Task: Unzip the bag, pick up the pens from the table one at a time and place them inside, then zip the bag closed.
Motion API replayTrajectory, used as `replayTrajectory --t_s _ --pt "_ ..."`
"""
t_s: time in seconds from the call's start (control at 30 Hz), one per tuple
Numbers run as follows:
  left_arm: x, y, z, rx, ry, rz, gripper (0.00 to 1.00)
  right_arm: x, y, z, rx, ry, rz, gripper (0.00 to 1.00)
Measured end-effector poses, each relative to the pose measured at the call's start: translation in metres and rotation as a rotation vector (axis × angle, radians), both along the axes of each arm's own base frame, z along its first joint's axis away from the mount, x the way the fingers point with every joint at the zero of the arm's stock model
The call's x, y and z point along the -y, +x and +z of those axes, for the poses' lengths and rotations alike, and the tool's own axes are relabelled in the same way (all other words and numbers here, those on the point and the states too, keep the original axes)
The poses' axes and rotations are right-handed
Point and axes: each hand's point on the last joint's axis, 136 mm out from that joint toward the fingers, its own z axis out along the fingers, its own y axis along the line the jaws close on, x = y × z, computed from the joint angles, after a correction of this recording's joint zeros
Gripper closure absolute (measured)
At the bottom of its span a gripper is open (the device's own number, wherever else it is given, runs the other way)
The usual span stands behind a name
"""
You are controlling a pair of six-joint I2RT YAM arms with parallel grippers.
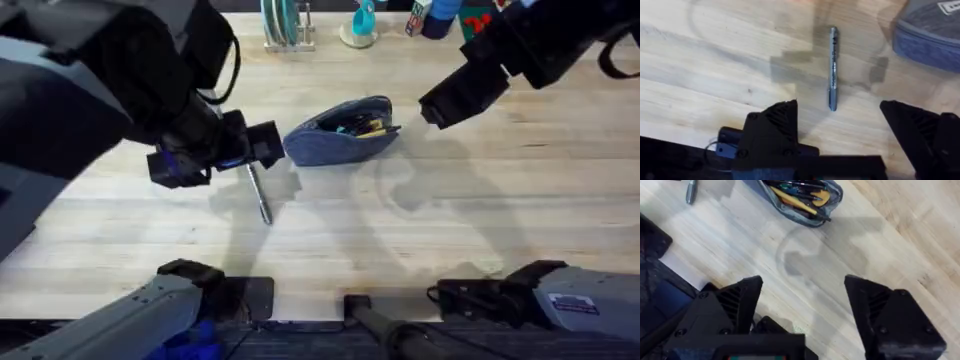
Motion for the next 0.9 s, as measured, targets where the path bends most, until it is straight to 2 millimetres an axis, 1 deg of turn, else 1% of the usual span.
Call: replayTrajectory --t_s 0.2,0.37,0.5,0.67,0.8,0.9 --pt "0.001 -0.001 -0.02 -0.006 -0.014 0.063 0.006 0.0 0.0 0.0 0.0 0.0 0.0 0.005" --pt "0.001 -0.007 -0.038 -0.031 -0.022 0.078 0.007 0.0 0.0 0.0 0.0 0.0 0.0 0.005" --pt "-0.002 -0.012 -0.05 -0.051 -0.028 0.101 0.007 0.0 0.0 0.0 0.0 0.0 0.0 0.005" --pt "-0.005 -0.012 -0.065 -0.054 -0.067 0.108 0.007 0.0 0.0 0.0 0.0 0.0 0.0 0.006" --pt "-0.007 -0.017 -0.072 -0.071 -0.079 0.085 0.007 0.0 0.0 0.0 0.0 0.0 0.0 0.007" --pt "-0.005 -0.014 -0.072 -0.062 -0.086 0.045 0.007 0.0 0.0 0.0 0.0 0.0 0.0 0.006"
